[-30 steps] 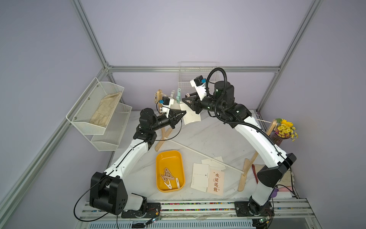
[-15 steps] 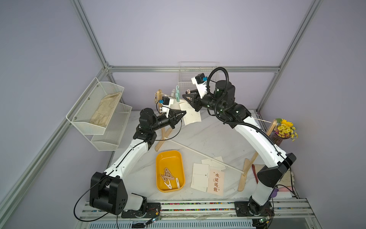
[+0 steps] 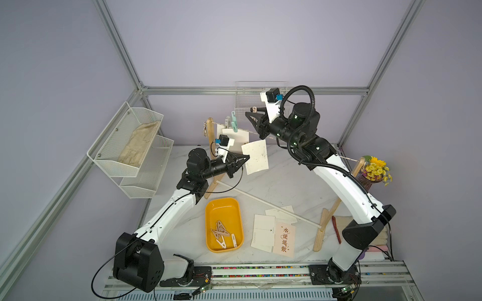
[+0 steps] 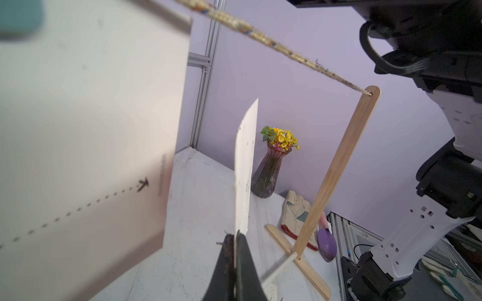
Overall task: Remove the postcards from the strings
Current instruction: Remove the clamp from the clothesline, then place the clamp in the storage box.
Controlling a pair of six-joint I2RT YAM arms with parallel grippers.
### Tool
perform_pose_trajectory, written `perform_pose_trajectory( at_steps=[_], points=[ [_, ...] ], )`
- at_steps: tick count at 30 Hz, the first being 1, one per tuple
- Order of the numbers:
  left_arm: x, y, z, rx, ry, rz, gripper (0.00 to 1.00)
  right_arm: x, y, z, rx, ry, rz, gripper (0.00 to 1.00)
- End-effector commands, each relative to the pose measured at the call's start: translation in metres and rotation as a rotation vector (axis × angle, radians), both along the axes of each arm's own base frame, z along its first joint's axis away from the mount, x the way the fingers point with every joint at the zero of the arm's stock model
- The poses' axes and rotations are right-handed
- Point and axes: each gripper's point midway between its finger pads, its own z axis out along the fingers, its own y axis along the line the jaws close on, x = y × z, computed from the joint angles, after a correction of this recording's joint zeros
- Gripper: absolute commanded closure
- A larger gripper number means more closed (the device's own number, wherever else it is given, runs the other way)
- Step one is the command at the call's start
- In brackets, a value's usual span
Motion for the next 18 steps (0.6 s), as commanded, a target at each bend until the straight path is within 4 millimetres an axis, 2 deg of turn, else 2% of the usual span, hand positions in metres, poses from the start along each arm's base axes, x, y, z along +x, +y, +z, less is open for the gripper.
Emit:
perform_pose_trajectory(
  at_steps=[1,7,11,13,15,16,18],
  points=[
    [-0.011,0.001,0.006,0.005,-0.046,-0.003,1.0,-0.01,-0.01,0.021,0.025,-0.066,-0.019,0.75],
    [-0.03,0.007,0.018,0.002,-0.081,0.002,1.0,-0.025,-0.021,0.034,0.06,-0.084,-0.014,0.75],
    [-0.055,0.024,0.034,0.002,-0.141,0.072,1.0,-0.043,-0.041,0.04,0.122,-0.082,-0.039,0.75],
    [-0.068,0.04,0.04,0.013,-0.171,0.152,1.0,-0.057,-0.051,0.043,0.161,-0.089,-0.033,0.74],
    [-0.082,0.064,0.045,0.046,-0.241,0.285,1.0,-0.074,-0.058,0.041,0.17,-0.093,-0.002,0.74],
    [-0.083,0.081,0.047,0.044,-0.252,0.388,1.0,-0.081,-0.055,0.036,0.165,-0.09,0.036,0.74],
    [-0.092,0.127,0.05,0.018,-0.274,0.639,1.0,-0.113,-0.051,0.031,0.154,-0.102,0.168,0.73]
  ],
)
